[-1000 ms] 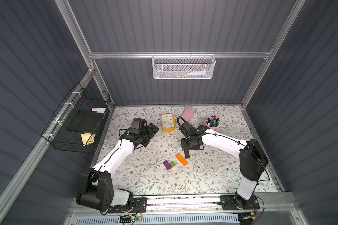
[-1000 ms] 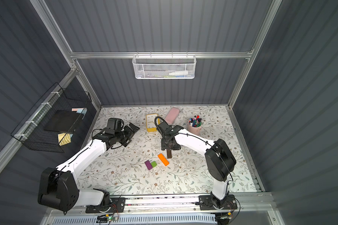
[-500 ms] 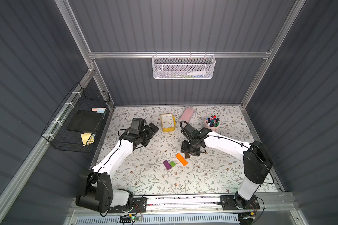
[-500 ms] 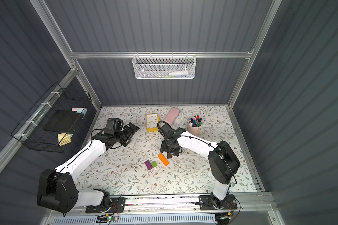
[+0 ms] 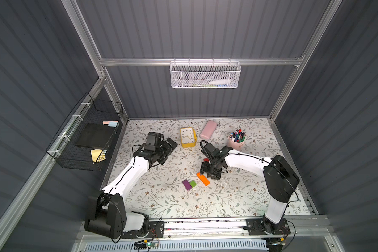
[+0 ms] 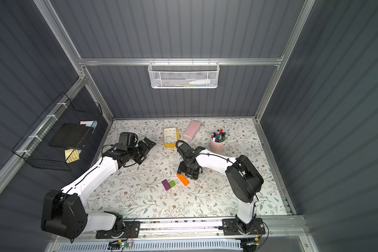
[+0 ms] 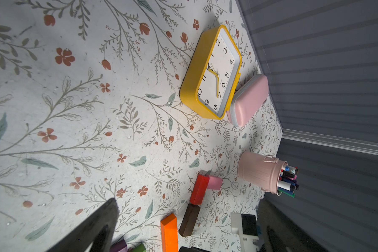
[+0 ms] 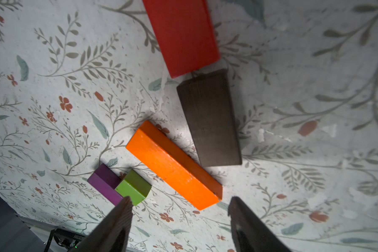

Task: Assemble the number 6 with building blocks
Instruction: Adjust the building block at the center of the board.

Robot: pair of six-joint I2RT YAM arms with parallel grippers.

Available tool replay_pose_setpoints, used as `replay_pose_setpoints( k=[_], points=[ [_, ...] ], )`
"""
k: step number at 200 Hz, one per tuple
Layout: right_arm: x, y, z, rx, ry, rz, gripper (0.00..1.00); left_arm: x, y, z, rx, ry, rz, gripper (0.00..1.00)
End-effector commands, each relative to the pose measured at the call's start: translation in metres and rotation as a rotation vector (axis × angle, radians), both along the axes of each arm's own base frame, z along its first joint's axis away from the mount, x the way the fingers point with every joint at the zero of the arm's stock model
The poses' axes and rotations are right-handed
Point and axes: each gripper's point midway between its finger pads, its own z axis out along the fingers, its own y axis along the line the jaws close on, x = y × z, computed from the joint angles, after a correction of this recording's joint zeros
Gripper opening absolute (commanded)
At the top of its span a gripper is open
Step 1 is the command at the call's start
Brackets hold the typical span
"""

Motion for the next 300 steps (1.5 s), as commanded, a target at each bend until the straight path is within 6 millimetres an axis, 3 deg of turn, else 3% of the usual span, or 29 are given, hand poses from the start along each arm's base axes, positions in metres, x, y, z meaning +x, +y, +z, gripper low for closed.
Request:
replay_pose_setpoints(
  k=[1,176,246,300],
  points=[
    [0.002,-0.001,-0.005,-0.007,0.011,-0.021,0.72,-0.007,0.0,0.007,0.004,-0.01,-0.019,1.0],
    [0.012,-0.009,-0.031,-0.027,0.037,-0.009,0.72,-0.004,0.002,0.007,0.014,-0.011,-0.005,0.99],
    [-0.001,-0.011,-0.018,-0.013,0.046,0.003,0.72,-0.005,0.004,0.006,0.017,-0.013,0.004,0.99],
    [0.012,-0.024,-0.001,-0.12,-0.035,0.006,0.71,-0.005,0.004,0.005,0.018,-0.017,0.006,0.99]
  ],
)
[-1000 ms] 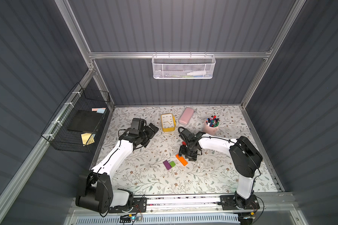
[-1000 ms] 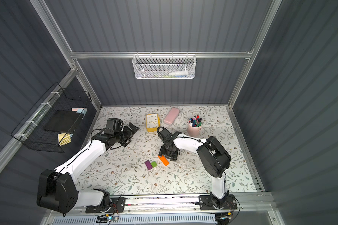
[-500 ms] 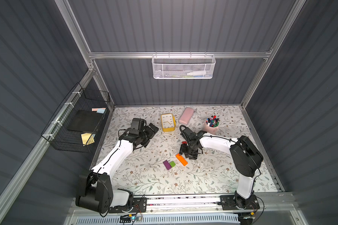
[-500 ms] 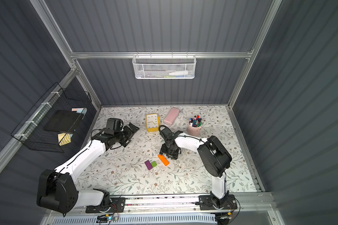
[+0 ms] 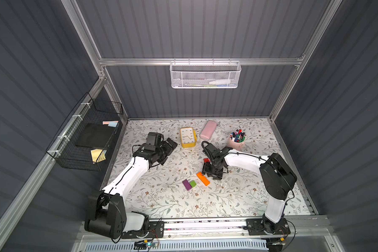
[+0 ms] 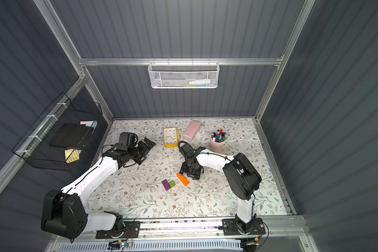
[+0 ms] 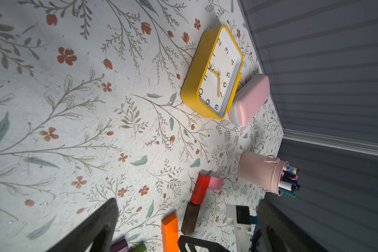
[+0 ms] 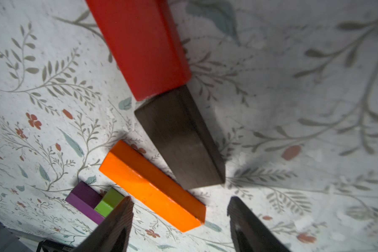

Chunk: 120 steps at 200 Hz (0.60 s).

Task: Assemble the number 6 with building blocks
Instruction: Adjust the building block at the center of the board.

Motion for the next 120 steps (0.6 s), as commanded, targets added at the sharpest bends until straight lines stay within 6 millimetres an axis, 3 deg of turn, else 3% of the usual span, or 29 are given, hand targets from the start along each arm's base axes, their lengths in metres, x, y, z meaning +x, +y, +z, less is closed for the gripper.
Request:
replay_pose_setpoints(
  k=[1,76,120],
  points=[
    [0.005,-0.01,0.012,-0.077,-0.046,0.013,0.71,-0.004,0.003,0.006,0.015,-0.02,0.003,0.99],
    [0.021,-0.022,-0.01,-0.215,-0.097,0.146,0.69,-0.004,0.005,0.008,0.018,-0.022,0.01,0.99],
    [0.029,-0.018,-0.014,-0.213,-0.104,0.161,0.69,-0.002,0.004,0.008,0.018,-0.02,0.007,0.99]
  ],
)
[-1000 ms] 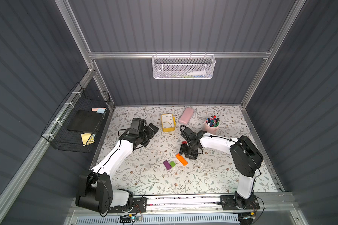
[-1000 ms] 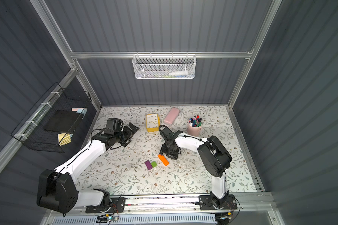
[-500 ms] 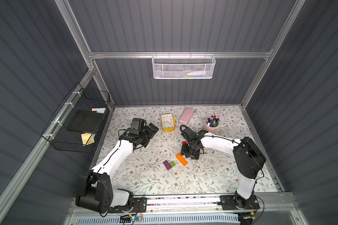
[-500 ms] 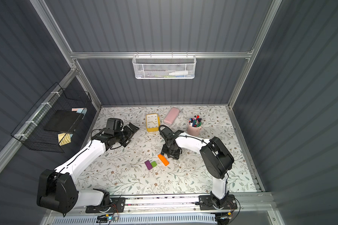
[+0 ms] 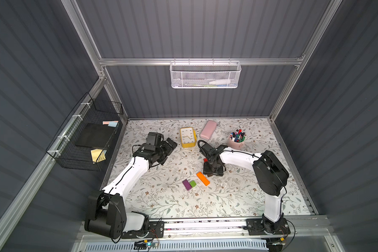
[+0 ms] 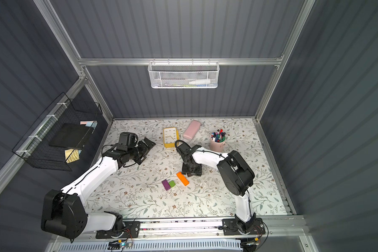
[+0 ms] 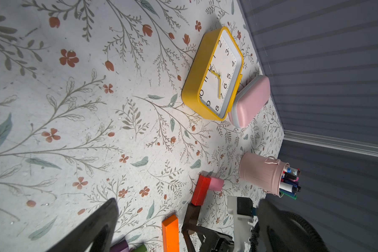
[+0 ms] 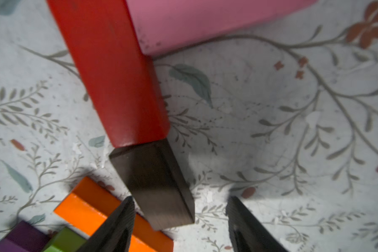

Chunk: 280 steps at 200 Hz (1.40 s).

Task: Assemble the number 6 with building blocks
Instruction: Adjust the building block at the center of the board.

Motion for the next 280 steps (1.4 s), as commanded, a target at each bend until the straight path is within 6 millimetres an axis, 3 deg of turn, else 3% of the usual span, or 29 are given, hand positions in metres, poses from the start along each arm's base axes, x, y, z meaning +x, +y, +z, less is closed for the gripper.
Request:
replay_pose_setpoints(
  k=[1,151,280],
  points=[
    [0.008,-0.001,0.005,-0.021,-0.023,0.018,0.69,-0.003,0.003,0.009,0.013,-0.019,0.002,1.0],
    [0.019,-0.003,-0.008,-0.026,-0.011,0.001,0.68,-0.001,0.001,0.008,0.017,-0.011,-0.007,0.99],
    [0.025,0.002,-0.003,0.02,-0.027,0.021,0.68,0.001,0.002,0.006,0.023,-0.013,-0.001,0.99]
  ],
)
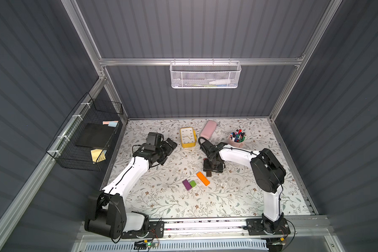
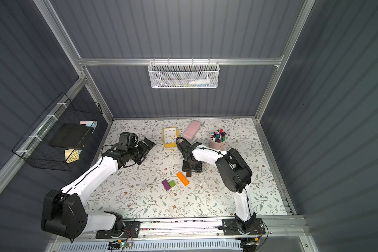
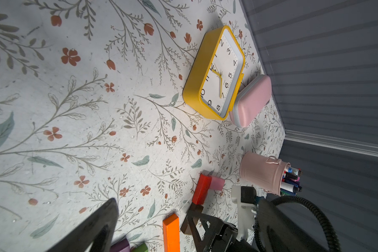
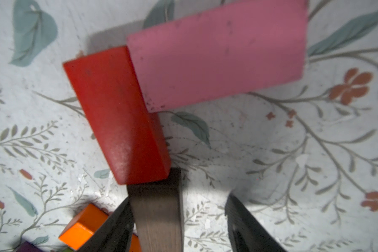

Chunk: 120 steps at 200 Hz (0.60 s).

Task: Assemble the number 6 with building blocks
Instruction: Adjust the building block at the center of the board.

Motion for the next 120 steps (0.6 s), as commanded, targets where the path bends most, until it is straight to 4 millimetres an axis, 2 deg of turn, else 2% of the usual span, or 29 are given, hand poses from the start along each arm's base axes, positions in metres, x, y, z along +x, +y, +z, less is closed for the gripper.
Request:
replay_pose_setpoints(
  k=[1,31,120],
  points=[
    [0.004,0.004,-0.002,0.02,-0.007,0.02,0.68,0.002,0.002,0.007,0.021,-0.019,-0.001,0.99],
    [0.006,0.013,0.01,0.088,-0.048,0.054,0.68,0.001,0.003,0.007,0.022,-0.019,0.003,0.99],
    [0.012,0.024,0.009,0.112,-0.043,0.075,0.67,-0.001,0.004,0.008,0.023,-0.02,0.005,0.99]
  ],
)
